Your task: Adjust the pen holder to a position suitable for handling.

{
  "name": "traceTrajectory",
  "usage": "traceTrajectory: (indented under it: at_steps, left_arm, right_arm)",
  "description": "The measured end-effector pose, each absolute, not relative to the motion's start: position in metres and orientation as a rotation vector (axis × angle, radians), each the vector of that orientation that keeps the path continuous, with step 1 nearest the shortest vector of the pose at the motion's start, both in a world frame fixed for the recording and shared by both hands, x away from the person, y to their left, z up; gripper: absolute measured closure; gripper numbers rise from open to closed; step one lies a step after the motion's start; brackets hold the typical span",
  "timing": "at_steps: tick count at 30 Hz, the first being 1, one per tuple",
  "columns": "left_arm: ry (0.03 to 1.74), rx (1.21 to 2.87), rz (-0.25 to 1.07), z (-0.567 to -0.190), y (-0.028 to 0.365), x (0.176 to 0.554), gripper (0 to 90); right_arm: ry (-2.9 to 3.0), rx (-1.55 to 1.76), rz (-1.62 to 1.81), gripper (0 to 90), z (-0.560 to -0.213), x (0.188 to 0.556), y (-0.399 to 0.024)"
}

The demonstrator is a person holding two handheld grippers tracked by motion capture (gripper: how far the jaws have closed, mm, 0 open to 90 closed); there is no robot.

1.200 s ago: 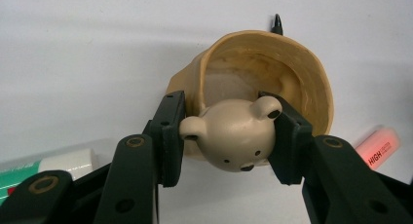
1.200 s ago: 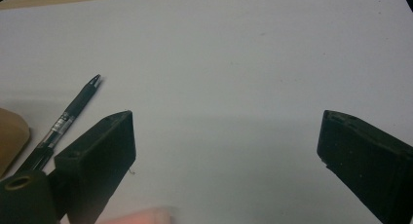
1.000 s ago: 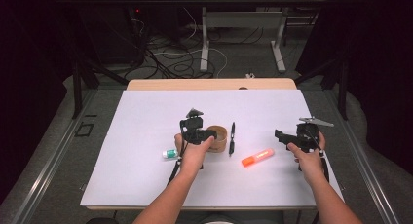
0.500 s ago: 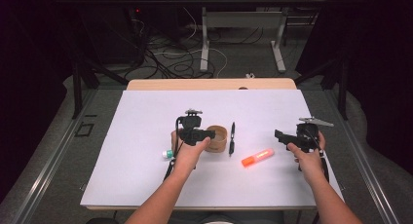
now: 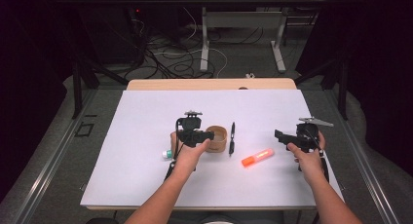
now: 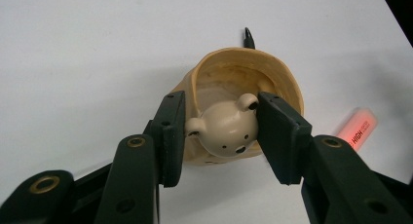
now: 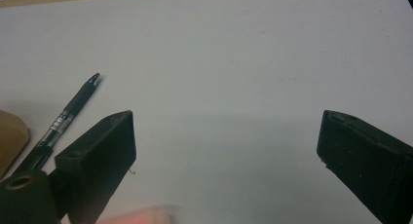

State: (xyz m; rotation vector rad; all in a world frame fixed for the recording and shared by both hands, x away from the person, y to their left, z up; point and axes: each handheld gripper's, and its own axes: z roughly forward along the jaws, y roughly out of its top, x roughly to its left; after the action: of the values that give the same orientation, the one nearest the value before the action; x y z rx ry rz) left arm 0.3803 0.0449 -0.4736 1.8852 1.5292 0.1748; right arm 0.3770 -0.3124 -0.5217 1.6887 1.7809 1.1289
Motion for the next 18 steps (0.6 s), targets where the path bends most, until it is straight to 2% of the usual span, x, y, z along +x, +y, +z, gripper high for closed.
traceTrajectory:
  at_steps: [18]
  left_arm:
    - [1.561, 1.876, 0.161, -0.4708, 0.0436, 0.3811, 55.1]
  right_arm:
    - [1.782, 1.689, 1.131, 6.8, -0.5218, 0.377, -0.3127]
